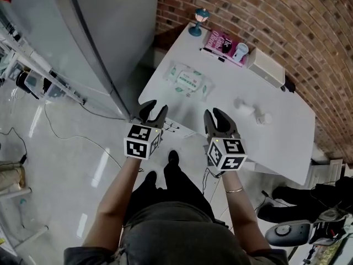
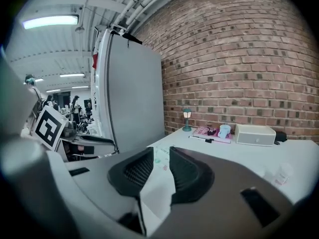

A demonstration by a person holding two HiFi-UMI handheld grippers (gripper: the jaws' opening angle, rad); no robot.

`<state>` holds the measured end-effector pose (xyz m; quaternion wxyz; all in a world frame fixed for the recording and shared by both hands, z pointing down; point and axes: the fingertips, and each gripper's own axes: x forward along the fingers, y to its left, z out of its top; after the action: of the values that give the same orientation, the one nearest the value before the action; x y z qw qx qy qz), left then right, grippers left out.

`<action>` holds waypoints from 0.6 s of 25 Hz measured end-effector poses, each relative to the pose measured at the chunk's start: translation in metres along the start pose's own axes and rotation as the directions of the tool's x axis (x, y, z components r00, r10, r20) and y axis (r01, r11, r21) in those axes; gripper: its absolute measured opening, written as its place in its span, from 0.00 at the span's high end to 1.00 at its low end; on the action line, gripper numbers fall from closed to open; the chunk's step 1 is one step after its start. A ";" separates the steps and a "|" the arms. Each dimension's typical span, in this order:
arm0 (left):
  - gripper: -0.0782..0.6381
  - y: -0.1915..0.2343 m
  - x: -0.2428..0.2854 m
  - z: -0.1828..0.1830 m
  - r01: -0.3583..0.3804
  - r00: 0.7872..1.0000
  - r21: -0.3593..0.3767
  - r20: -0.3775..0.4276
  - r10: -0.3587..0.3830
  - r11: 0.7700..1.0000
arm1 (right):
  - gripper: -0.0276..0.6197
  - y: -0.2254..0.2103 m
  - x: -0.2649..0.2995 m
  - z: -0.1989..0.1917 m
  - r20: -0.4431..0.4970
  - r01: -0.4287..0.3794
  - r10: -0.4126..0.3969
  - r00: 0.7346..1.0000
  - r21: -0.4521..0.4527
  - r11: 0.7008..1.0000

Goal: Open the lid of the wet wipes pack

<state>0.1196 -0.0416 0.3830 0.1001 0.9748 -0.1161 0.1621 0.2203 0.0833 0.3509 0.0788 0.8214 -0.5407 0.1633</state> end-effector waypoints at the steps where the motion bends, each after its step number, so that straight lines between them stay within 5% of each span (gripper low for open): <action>1: 0.69 0.002 0.004 0.000 -0.010 1.000 -0.009 -0.002 0.010 1.000 | 0.79 -0.002 0.006 0.001 -0.009 -0.014 0.014 1.000 -0.011 1.000; 15: 0.67 0.022 0.036 0.002 -0.126 0.992 -0.082 -0.029 0.124 0.989 | 0.78 0.001 0.082 0.025 -0.087 -0.214 0.204 0.975 -0.135 0.967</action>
<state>0.1475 -0.0695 0.3968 0.1316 0.9586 -0.1826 0.1746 0.2536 0.0052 0.3567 0.1396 0.7456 -0.6314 0.1612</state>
